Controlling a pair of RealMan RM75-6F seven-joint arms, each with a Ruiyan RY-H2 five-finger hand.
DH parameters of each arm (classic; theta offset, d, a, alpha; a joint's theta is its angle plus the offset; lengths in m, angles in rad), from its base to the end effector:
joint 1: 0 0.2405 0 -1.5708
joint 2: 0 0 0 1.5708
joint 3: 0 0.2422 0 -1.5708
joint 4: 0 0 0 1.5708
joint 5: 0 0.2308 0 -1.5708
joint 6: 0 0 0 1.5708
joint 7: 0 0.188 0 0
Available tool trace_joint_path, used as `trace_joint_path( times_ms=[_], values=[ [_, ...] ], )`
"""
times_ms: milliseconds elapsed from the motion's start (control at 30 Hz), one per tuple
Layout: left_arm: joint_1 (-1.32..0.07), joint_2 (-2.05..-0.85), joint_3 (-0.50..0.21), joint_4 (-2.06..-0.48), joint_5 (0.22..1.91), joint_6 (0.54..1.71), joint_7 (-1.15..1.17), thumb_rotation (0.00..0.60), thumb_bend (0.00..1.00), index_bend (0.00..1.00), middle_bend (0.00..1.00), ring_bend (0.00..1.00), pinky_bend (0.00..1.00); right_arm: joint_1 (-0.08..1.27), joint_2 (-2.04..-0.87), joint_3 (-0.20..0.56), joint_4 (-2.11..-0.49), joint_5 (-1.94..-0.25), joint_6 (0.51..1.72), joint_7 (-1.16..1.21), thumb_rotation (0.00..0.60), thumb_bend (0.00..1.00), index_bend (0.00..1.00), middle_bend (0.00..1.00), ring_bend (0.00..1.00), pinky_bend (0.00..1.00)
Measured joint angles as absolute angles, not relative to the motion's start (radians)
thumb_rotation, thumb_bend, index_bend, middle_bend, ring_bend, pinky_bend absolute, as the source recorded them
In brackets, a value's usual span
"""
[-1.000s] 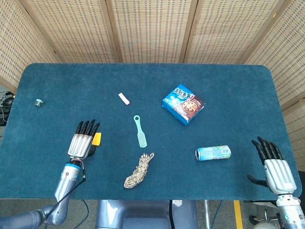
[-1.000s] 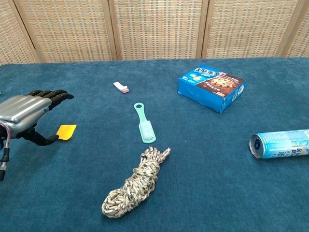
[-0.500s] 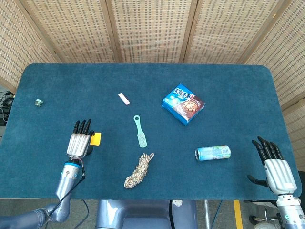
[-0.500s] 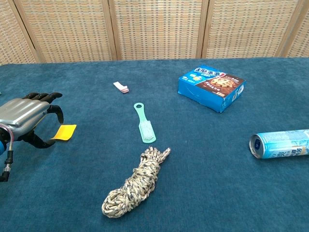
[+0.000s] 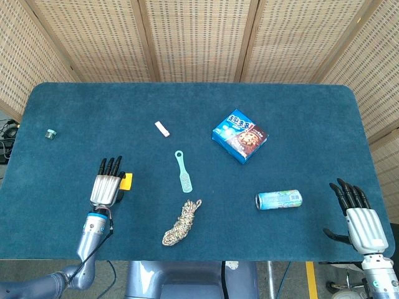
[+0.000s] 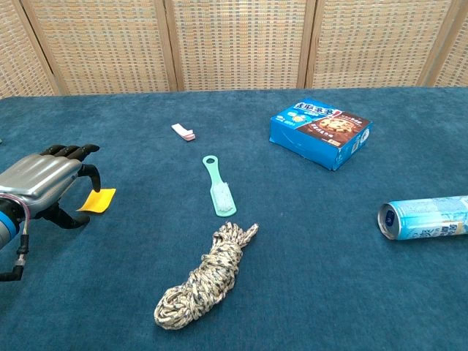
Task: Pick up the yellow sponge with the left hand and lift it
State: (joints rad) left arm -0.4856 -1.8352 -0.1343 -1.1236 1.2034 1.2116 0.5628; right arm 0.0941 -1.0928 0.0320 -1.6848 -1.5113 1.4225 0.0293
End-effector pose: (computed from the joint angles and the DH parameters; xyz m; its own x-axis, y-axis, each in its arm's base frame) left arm -0.2241 0.3387 -0.0799 0.6370 0.1070 0.7634 0.7699 -0.1378 -0.6231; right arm -0.2950 -0.2225 0.1196 0.3277 -0.0839 0.9411 -0.9448 -0.0297 0.3263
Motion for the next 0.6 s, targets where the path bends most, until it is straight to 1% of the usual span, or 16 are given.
trace_joint_path(
  times_ms=[600],
  values=[
    [-0.509, -1.879, -0.154, -1.06, 1.203, 1.184, 0.563, 0.6, 0.31, 0.42, 0.0, 0.0, 0.0, 0.094, -1.092, 0.031, -1.687, -1.513, 1.422, 0.029, 0.6, 0.0, 0.0, 0.0, 0.0, 0.0]
  ],
)
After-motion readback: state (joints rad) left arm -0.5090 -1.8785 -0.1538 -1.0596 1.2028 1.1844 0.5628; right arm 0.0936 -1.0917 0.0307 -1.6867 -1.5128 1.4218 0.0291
